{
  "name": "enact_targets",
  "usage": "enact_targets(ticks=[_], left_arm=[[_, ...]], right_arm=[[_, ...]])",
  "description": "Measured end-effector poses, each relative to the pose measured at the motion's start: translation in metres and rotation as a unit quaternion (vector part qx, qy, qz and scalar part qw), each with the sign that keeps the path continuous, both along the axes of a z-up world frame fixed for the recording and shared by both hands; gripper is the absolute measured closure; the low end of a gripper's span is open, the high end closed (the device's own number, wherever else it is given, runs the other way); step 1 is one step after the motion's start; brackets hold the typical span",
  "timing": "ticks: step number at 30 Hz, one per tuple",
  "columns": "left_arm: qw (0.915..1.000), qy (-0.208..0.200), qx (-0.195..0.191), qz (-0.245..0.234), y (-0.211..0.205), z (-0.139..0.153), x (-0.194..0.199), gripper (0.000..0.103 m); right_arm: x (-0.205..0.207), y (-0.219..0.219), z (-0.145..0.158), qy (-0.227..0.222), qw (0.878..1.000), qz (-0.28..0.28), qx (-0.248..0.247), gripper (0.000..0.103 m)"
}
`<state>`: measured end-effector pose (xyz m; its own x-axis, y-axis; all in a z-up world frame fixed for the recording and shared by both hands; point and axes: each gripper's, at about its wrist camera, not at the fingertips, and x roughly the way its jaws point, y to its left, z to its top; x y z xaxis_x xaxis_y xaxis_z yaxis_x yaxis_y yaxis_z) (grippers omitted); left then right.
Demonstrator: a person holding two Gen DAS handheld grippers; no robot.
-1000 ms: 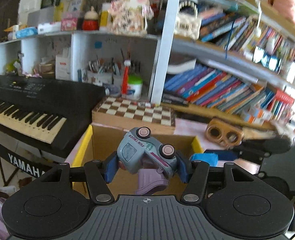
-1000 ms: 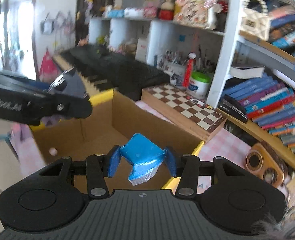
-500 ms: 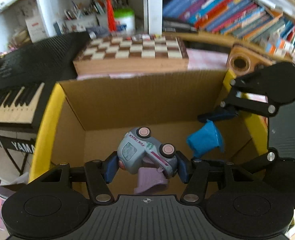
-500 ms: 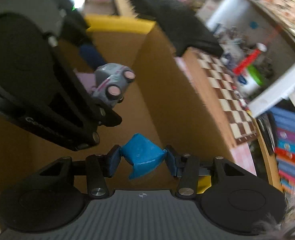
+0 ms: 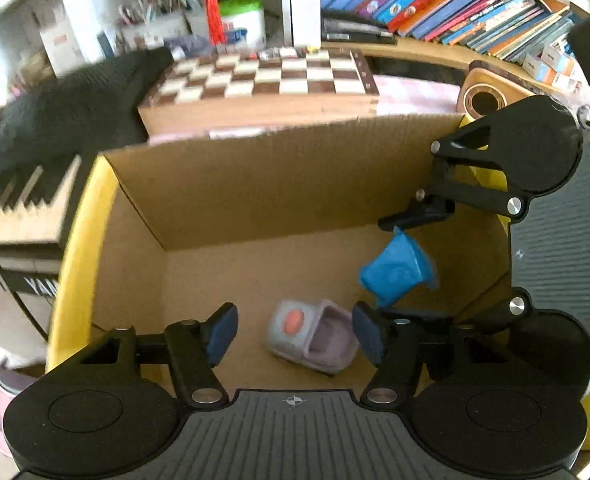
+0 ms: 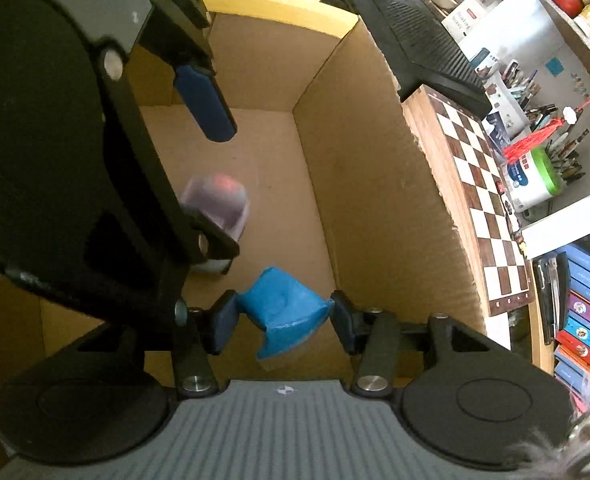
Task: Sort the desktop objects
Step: 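Open both grippers to drop the truck and blue block into the box, then withdraw both tools from the box back toward the table objects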
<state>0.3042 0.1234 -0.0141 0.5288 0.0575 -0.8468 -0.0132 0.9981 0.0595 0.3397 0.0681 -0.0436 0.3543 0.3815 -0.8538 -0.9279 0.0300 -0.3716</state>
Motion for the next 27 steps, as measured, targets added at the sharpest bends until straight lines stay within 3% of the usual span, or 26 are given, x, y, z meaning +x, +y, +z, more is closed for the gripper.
enact_targets(ticks=[4,7,12,19,25,27], left_arm=[[0.9992,-0.038,0.007,0.001,-0.003,0.011,-0.012,0.03],[0.998,-0.063,-0.003,0.01,-0.003,0.022,-0.021,0.029],[0.9932,-0.114,-0.014,0.018,-0.003,0.045,-0.043,0.019],[0.9803,-0.191,-0.012,0.047,-0.007,0.078,-0.083,0.015],[0.9674,-0.246,-0.004,0.06,-0.016,0.093,-0.118,0.013],[0.9632,-0.262,-0.002,0.061,-0.018,0.096,-0.13,0.012]], right_arm=[[-0.001,-0.008,0.01,0.003,1.0,-0.015,0.026,0.05],[-0.006,-0.021,0.024,-0.001,0.998,-0.034,0.061,0.042],[-0.018,-0.045,0.049,-0.02,0.987,-0.085,0.131,0.037],[-0.041,-0.083,0.083,-0.039,0.963,-0.155,0.215,0.035],[-0.069,-0.114,0.106,-0.047,0.934,-0.215,0.28,0.035],[-0.077,-0.122,0.111,-0.056,0.921,-0.241,0.302,0.025]])
